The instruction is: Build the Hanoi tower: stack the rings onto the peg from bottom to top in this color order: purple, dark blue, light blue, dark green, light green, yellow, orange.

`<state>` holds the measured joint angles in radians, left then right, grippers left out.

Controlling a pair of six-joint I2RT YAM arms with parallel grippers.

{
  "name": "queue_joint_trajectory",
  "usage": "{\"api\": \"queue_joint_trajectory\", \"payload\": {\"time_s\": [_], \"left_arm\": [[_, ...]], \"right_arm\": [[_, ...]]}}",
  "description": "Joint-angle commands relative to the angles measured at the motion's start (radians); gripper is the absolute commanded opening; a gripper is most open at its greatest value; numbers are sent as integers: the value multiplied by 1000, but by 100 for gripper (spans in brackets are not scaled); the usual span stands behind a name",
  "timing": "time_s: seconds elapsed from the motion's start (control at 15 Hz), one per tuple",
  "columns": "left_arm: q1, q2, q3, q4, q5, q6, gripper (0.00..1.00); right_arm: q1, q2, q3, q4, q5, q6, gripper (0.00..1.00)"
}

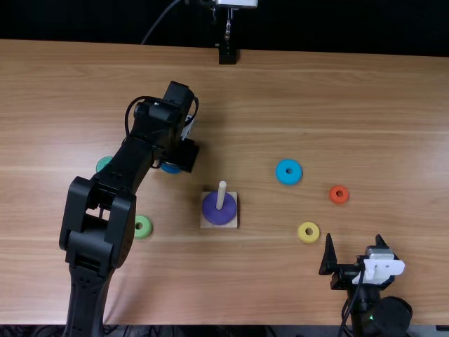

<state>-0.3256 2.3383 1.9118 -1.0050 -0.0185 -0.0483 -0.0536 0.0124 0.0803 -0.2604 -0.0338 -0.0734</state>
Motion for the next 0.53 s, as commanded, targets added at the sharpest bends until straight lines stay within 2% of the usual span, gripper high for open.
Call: {"api": "queue_joint_trajectory", "payload": {"time_s": [0.0, 0.33, 0.47], "left_arm": [[13, 21, 30, 11, 6, 11, 0], [13, -19, 66, -11, 7, 6, 0], [13, -53, 105, -85, 7, 6, 0]], "right_arm": [[-12, -12, -65, -72, 4, 0, 100], [-12, -12, -65, -72, 4, 0, 100], [-12, -12, -65, -72, 4, 0, 100]]}}
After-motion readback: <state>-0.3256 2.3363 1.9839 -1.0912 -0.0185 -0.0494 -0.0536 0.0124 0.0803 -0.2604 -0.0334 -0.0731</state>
